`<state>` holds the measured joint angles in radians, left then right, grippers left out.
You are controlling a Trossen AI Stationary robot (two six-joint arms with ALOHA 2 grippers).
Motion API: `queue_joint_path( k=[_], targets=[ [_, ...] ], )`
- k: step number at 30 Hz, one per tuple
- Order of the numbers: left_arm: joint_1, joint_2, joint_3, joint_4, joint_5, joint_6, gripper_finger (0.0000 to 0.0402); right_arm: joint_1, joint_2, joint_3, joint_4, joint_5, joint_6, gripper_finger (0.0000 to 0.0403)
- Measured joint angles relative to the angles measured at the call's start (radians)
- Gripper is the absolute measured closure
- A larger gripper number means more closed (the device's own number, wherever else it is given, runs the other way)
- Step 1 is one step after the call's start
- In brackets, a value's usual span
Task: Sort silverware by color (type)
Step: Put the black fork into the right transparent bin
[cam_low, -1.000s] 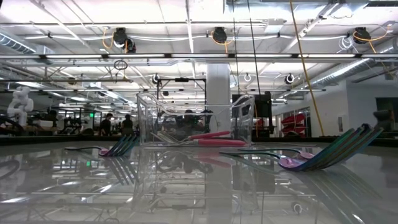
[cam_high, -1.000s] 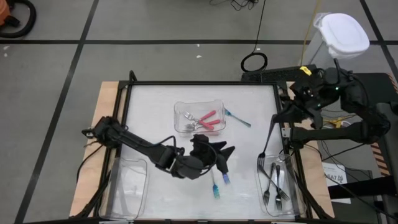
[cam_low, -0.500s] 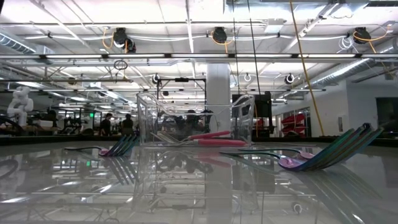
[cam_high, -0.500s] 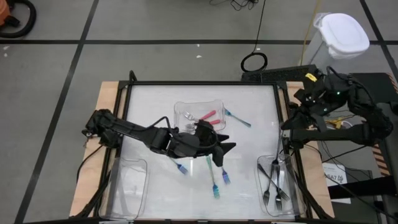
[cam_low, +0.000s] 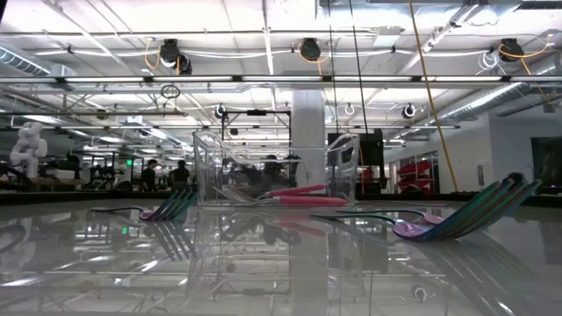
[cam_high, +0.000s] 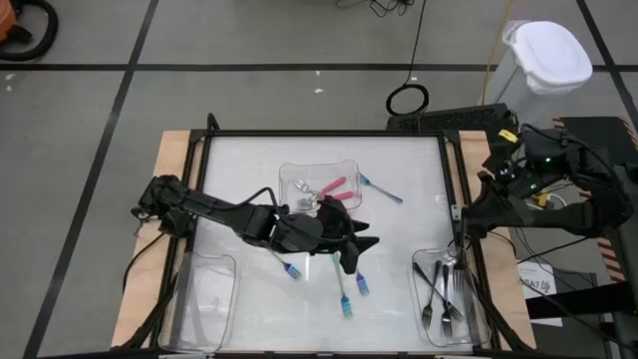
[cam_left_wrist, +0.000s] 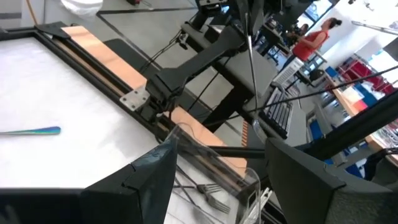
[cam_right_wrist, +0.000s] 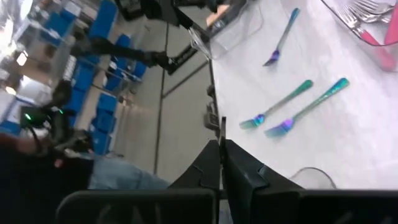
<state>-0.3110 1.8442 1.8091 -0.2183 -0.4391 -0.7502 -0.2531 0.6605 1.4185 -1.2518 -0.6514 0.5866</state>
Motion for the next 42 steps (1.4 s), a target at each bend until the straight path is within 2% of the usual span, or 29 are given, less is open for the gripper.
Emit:
queue_joint_path(
  k=[5, 16, 22, 26, 34, 42],
  targets=[
    [0.029, 0.000, 0.000, -0.002, 0.022, -0.010, 0.0159, 0.000, -0.006, -0.020, -0.016, 0.000, -0.077, 0.0401],
    [0.100, 0.000, 0.000, -0.060, 0.158, -0.028, 0.0159, 0.000, -0.099, -0.136, -0.013, 0.000, -0.003, 0.0401],
    [0.122, -0.011, 0.000, -0.063, 0.161, 0.016, 0.0159, -0.001, -0.191, -0.163, -0.014, 0.053, 0.111, 0.0401],
    [0.131, -0.010, 0.000, -0.088, 0.186, 0.031, 0.0159, -0.011, -0.239, -0.163, -0.008, 0.052, 0.184, 0.0401],
    [0.114, -0.011, 0.000, -0.086, 0.175, 0.026, 0.0159, -0.038, -0.254, -0.165, -0.024, 0.045, 0.167, 0.0401],
    [0.097, -0.011, 0.000, -0.123, 0.139, 0.017, 0.0159, -0.047, -0.252, -0.257, -0.030, -0.055, 0.166, 0.0401]
  ],
)
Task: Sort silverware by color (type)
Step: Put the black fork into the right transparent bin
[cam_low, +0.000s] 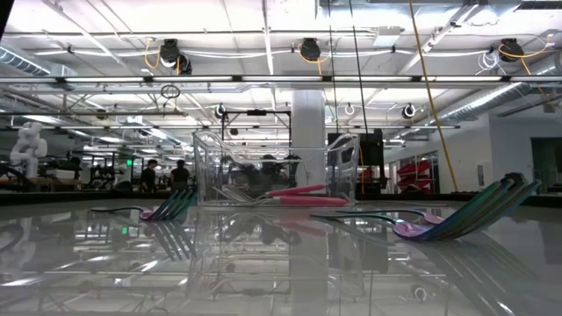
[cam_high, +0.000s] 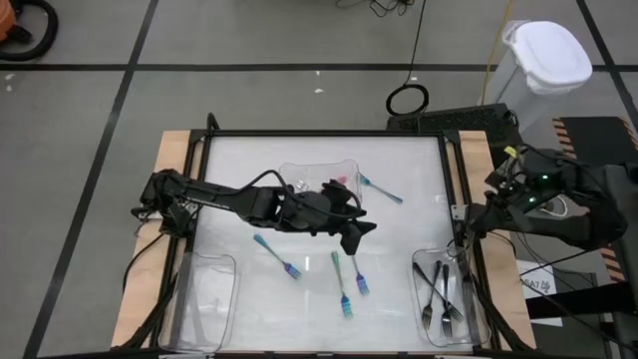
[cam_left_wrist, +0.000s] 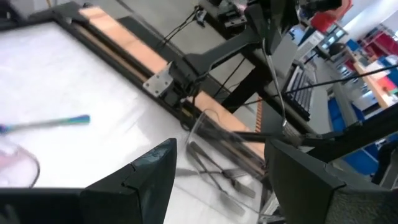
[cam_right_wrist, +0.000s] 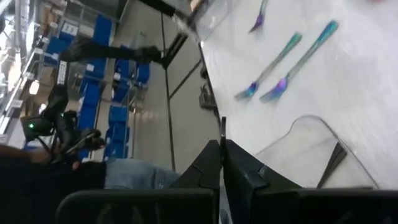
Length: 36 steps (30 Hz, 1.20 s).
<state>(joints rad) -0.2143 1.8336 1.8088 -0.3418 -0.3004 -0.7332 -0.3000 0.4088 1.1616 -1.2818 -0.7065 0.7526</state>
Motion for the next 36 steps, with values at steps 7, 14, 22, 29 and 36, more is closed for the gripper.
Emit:
queue_joint_path(
  k=[7, 14, 22, 29, 36],
  targets=[
    [-0.033, 0.000, 0.000, -0.087, 0.000, -0.048, 0.0159, -0.002, 0.000, -0.053, 0.041, -0.002, -0.010, 0.0401],
    [-0.057, 0.000, 0.000, -0.123, -0.025, -0.047, 0.0159, -0.002, 0.000, -0.097, 0.051, -0.005, -0.010, 0.0401],
    [-0.056, 0.000, 0.000, -0.125, -0.034, -0.047, 0.0159, -0.002, 0.000, -0.156, 0.051, -0.006, -0.031, 0.0401],
    [-0.054, 0.000, 0.000, -0.124, -0.042, -0.046, 0.0159, -0.001, 0.000, -0.207, 0.053, -0.006, -0.039, 0.0401],
    [-0.054, 0.000, 0.000, -0.124, -0.045, -0.046, 0.0159, -0.001, 0.000, -0.246, 0.102, -0.006, -0.047, 0.0401]
  ],
)
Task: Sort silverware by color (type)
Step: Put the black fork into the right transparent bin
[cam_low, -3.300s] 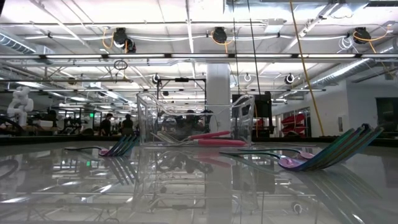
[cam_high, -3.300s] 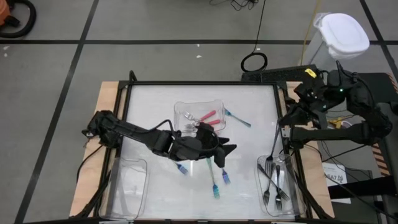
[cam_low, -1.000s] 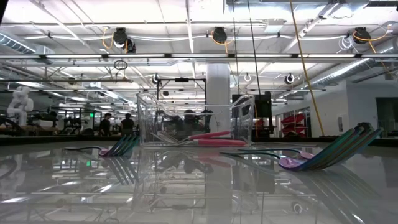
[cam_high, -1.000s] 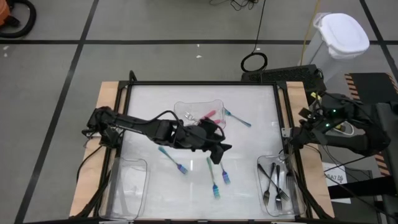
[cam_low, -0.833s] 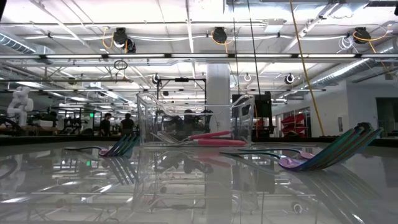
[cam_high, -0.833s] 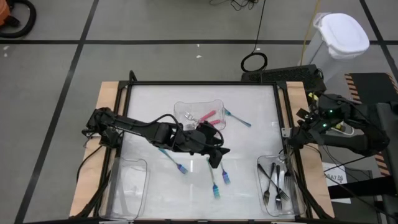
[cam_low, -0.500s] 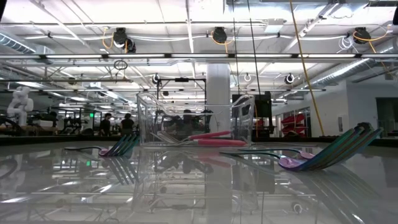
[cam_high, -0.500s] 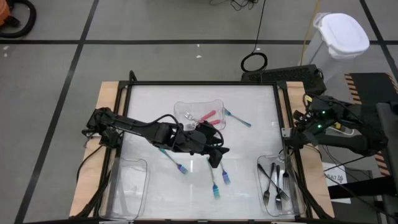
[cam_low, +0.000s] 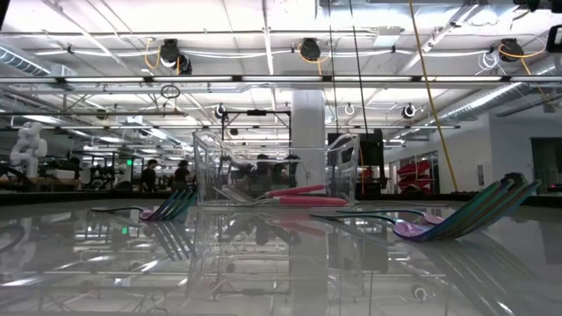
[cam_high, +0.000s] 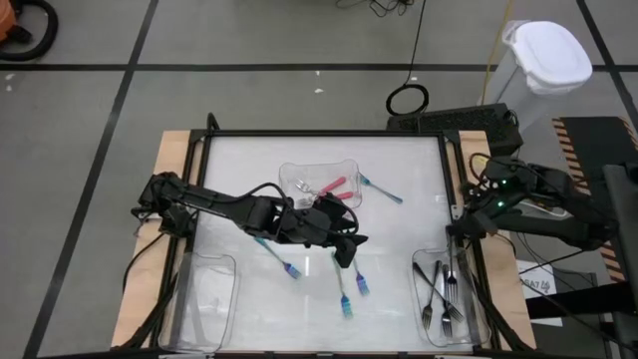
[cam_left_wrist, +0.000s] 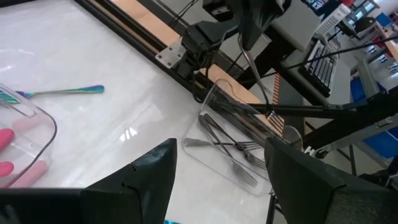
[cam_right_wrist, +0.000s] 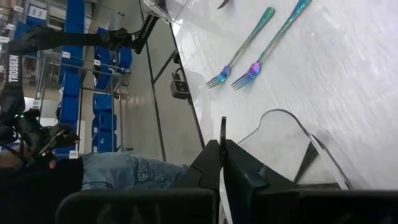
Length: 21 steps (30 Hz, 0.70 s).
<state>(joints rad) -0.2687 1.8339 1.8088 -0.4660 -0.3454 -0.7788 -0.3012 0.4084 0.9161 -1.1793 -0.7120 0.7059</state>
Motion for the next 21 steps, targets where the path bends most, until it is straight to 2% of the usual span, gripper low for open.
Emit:
queue_joint_path(
  k=[9, 14, 21],
  targets=[
    [0.001, 0.000, 0.000, -0.028, 0.000, 0.007, 0.0159, 0.011, 0.000, -0.089, 0.133, -0.026, 0.019, 0.0401],
    [0.001, 0.000, 0.000, -0.054, 0.000, 0.002, 0.0159, 0.056, 0.007, -0.113, 0.225, -0.025, 0.076, 0.0401],
    [0.001, 0.000, 0.000, -0.054, 0.000, 0.002, 0.0159, 0.140, 0.052, -0.117, 0.232, 0.011, 0.084, 0.0401]
  ],
)
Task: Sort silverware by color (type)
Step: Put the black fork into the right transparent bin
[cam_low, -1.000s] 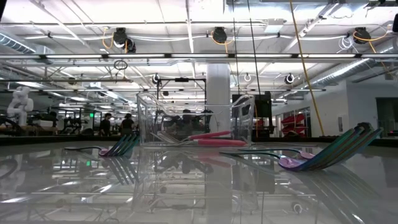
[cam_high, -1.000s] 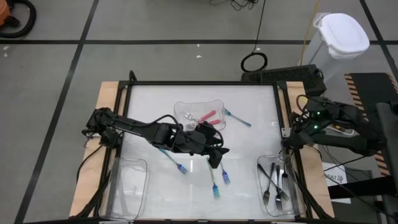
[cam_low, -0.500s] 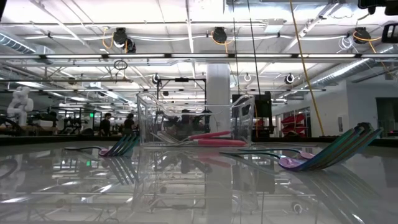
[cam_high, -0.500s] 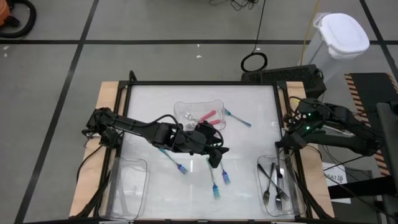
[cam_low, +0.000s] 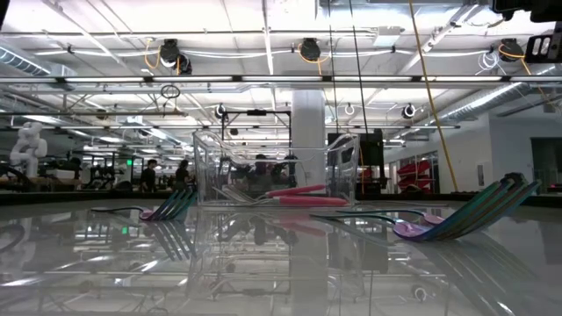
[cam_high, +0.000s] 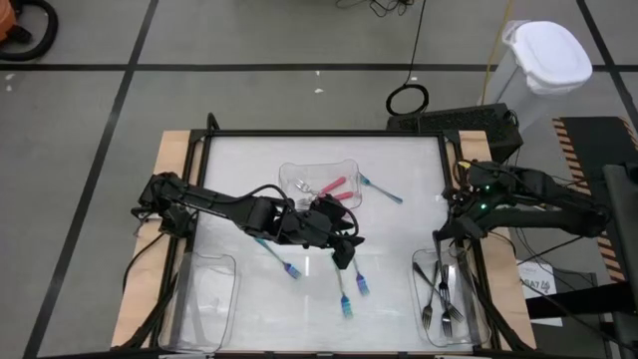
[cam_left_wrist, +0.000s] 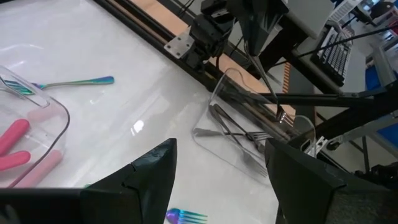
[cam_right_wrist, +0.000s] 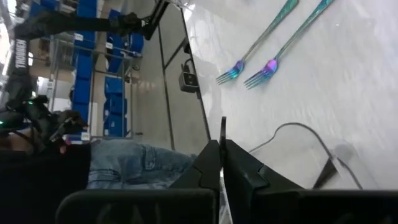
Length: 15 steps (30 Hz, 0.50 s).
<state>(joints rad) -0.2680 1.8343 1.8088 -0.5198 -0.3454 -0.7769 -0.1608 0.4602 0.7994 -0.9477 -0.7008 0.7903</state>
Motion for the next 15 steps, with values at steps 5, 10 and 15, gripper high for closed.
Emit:
queue_joint_path(
  k=[5, 10, 15],
  targets=[
    [0.000, 0.000, 0.000, -0.003, 0.000, -0.001, 0.0159, 0.058, 0.017, 0.000, 0.034, 0.055, 0.015, 0.0401],
    [0.000, 0.000, 0.000, -0.003, 0.000, -0.001, 0.0159, 0.116, 0.036, 0.000, 0.046, 0.076, 0.036, 0.0401],
    [0.000, 0.000, 0.000, -0.005, 0.000, -0.001, 0.0159, 0.180, 0.039, 0.000, 0.046, 0.139, 0.038, 0.0401]
  ],
)
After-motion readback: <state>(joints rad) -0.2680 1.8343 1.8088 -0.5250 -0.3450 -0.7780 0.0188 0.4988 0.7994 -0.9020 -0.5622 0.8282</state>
